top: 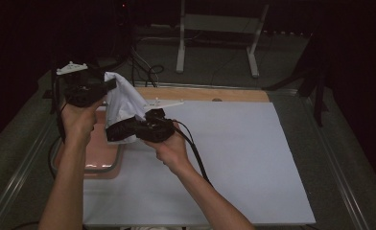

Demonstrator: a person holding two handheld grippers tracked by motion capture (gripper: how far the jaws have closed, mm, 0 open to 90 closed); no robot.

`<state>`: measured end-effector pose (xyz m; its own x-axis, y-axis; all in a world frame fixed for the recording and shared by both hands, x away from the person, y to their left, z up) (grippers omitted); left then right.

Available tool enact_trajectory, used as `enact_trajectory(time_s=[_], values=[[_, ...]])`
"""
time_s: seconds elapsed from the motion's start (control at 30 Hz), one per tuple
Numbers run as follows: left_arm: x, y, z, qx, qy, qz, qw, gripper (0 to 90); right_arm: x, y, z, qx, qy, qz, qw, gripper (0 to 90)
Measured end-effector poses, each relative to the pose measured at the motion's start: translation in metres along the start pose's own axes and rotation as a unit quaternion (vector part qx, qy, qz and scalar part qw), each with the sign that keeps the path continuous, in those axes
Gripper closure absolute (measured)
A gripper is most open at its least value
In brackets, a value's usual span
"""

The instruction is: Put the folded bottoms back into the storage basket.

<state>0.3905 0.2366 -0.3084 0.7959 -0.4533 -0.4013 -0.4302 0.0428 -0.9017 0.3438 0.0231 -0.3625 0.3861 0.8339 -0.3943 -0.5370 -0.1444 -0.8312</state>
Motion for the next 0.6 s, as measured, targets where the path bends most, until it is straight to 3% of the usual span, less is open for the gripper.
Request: enact_trajectory(time_s=[0.6], values=[[-0.013, 0.004, 0.016, -0.010, -0.016, -0.002, 0.9998, 85.0, 0.013, 0.006, 0.001, 0.007, 0.000, 0.008, 0.9999, 78.8]])
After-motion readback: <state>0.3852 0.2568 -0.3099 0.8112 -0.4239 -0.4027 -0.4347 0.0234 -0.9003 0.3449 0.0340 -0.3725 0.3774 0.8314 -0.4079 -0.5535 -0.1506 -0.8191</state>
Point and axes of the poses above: each handheld gripper's, and its own axes: x roughly forward along the jaws, y roughly out of its underside, z roughly to its left, the point moved 1 cm from there along x, roughly forward along the jaws, and after that the axes turned 4 degrees about x, right-handed, at the moved point
